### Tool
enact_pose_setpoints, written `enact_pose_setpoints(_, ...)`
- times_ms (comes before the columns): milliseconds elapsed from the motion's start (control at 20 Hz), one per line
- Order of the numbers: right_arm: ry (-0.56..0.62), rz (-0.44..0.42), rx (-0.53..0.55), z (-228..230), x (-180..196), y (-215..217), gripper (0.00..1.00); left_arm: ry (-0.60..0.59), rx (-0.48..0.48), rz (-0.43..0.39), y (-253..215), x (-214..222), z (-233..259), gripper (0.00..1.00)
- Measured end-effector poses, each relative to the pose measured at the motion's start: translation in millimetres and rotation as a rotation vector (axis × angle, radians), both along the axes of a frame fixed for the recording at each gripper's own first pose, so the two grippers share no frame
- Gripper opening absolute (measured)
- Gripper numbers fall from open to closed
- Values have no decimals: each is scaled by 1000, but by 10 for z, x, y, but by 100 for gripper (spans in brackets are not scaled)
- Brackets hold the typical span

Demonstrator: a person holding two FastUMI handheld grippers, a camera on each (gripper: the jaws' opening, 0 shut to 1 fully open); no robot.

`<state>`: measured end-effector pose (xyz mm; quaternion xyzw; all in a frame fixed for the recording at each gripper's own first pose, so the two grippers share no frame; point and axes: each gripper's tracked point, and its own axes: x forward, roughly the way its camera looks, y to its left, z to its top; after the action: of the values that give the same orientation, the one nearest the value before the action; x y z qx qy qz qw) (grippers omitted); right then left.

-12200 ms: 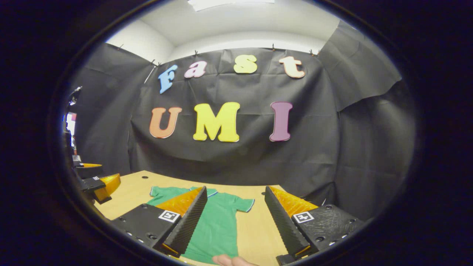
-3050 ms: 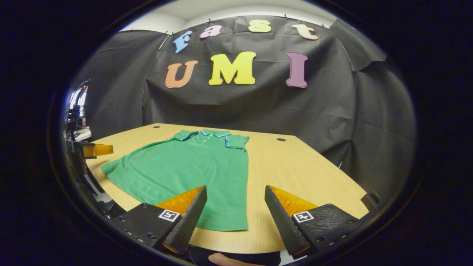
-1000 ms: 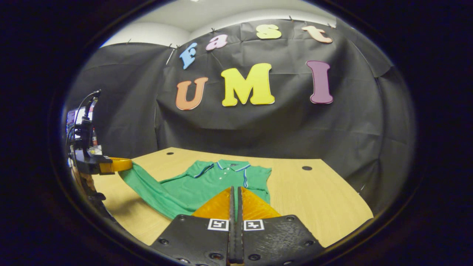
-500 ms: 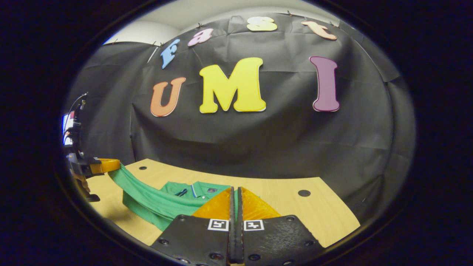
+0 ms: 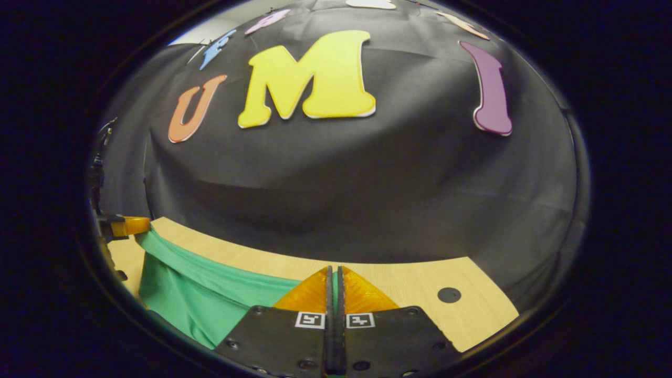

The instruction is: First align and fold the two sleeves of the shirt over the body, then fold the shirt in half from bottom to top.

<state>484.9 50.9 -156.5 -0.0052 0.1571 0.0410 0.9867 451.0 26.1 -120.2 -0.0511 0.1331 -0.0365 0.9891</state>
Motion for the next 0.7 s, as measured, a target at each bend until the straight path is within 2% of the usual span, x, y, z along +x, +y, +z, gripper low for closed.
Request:
enact_pose_setpoints(100,16,-18,-16,-197,164,-60,0,12,-5,-10,-57,197,-182,6)
enact_pose_setpoints(350,-21,-45,-48,-367,348,-87,0,13,-8,-39,-179,335,-417,5)
enact_pose_setpoints(550,-50,-30,-23,-287,358,-88,0,6,-37,-36,-57,315,-397,6)
enact_pose_setpoints(700,-64,5,-61,-271,308,-69,0,-18,-44,-29,-56,334,-335,5)
